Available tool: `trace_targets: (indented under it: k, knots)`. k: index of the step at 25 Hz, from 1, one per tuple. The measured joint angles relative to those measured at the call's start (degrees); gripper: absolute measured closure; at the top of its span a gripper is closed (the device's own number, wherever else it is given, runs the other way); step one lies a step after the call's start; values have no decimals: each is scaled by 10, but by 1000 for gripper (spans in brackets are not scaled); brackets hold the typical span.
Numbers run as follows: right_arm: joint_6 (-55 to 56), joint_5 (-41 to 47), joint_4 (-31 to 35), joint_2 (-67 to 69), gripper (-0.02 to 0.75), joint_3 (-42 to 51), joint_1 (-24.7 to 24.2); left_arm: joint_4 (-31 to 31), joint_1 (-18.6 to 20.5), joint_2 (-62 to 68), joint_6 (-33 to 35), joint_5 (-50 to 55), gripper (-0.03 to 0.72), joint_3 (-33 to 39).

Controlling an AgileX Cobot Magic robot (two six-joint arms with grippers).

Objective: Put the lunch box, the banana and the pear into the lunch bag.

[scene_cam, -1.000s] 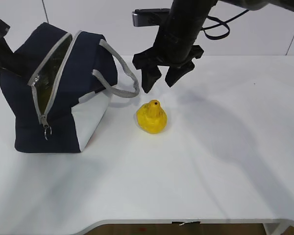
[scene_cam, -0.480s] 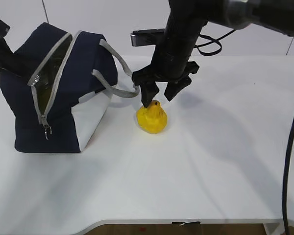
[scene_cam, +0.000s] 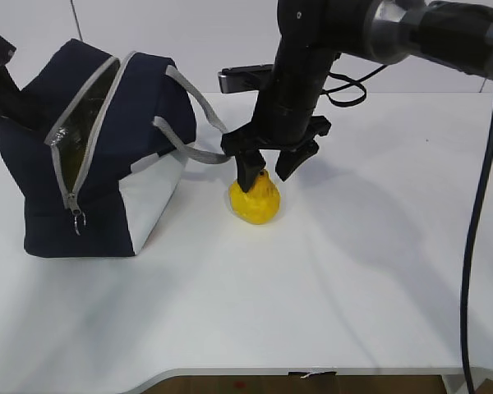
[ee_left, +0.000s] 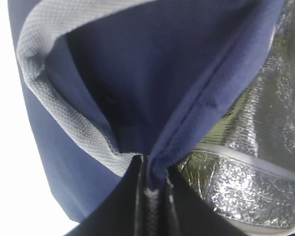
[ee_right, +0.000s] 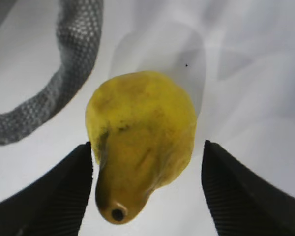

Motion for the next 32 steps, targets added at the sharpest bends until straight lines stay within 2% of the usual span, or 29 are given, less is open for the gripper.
trace_targets:
  k: [5, 12, 17, 27, 32]
  knots:
    - [0, 0, 0, 0, 203, 0, 0, 0, 0, 0, 0, 0, 672, 0]
    - [0, 0, 0, 0, 377, 0, 0, 0, 0, 0, 0, 0, 672, 0]
    - [0, 0, 0, 0, 444, 0, 0, 0, 0, 0, 0, 0, 672, 0]
    - [3, 0, 0, -8, 462, 2, 0, 1, 0, 0, 0, 0, 673, 0]
    - [4, 0, 0, -56, 463, 3, 0, 1, 0, 0, 0, 0, 673, 0]
